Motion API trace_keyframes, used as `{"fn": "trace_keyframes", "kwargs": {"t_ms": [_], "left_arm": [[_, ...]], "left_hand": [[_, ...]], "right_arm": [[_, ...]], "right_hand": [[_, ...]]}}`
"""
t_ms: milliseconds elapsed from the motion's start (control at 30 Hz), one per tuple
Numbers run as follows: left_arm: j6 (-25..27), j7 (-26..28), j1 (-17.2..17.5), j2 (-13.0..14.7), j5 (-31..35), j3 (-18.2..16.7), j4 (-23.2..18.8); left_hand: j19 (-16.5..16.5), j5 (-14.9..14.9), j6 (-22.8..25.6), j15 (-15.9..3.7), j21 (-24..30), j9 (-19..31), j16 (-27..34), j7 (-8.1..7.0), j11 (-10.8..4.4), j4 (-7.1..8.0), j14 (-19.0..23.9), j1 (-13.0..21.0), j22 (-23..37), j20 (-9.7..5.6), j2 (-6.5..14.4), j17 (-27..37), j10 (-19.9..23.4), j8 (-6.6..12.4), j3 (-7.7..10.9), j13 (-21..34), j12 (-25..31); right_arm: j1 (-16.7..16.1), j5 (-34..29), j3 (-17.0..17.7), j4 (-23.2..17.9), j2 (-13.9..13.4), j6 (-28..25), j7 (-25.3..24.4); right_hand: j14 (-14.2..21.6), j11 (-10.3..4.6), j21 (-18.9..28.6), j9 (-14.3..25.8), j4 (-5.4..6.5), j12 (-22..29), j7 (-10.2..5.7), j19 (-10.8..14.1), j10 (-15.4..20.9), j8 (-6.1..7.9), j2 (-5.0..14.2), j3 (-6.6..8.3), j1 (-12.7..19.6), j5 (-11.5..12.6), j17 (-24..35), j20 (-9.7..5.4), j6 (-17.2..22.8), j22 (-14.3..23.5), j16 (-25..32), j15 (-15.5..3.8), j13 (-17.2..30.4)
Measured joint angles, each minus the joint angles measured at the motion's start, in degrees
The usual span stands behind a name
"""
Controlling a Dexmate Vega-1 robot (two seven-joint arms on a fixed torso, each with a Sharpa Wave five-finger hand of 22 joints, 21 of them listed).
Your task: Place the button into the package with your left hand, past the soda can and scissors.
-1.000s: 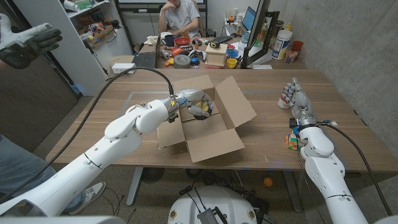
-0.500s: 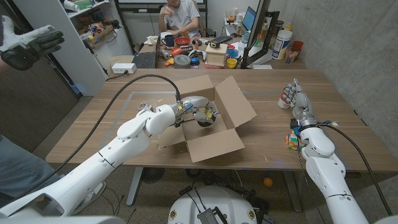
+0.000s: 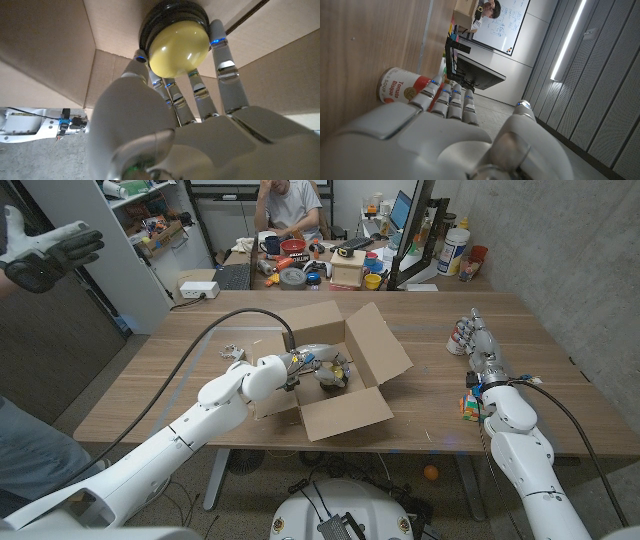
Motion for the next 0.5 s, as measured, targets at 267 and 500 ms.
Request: {"fn": "trace_keyframes", "kwargs": {"t_ms": [267,500], "left_arm": [[0.7,-0.8,-0.1,-0.1,-0.1,0.3,0.2],[1.4,-2.0,-0.4,0.3,-0.1,0.5,-0.1]], "left_hand": [[-7.6,0.0,-8.8,-2.86,-1.4,-0.6,-1.6,-1.43,0.37,1.71,-3.5,0.9,0.0,1.64,0.9,-1.0,-4.9,-3.67,-1.53,-0.7,-4.2],[-15.7,0.7,-23.6,1.71,-2.1,-0.9,-2.0,-3.06,2.26,2.95,-14.6,-4.2,-0.3,5.81,-1.3,-3.9,-16.0,-10.9,-4.15,-3.0,-7.6]], "right_arm": [[0.4,0.0,-0.3,0.6,0.0,0.1,0.3],[0.6,0.0,-0.4,0.9,0.1,0.1,0.4]], "right_hand": [[0.0,0.0,0.0,0.0,0.0,0.0,0.0,0.0,0.0,0.0,0.0,0.0,0.0,0.0,0.0,0.0,0.0,0.0,0.0,0.0,0.0],[0.0,0.0,0.0,0.0,0.0,0.0,0.0,0.0,0.0,0.0,0.0,0.0,0.0,0.0,0.0,0.0,0.0,0.0,0.0,0.0,0.0]]}}
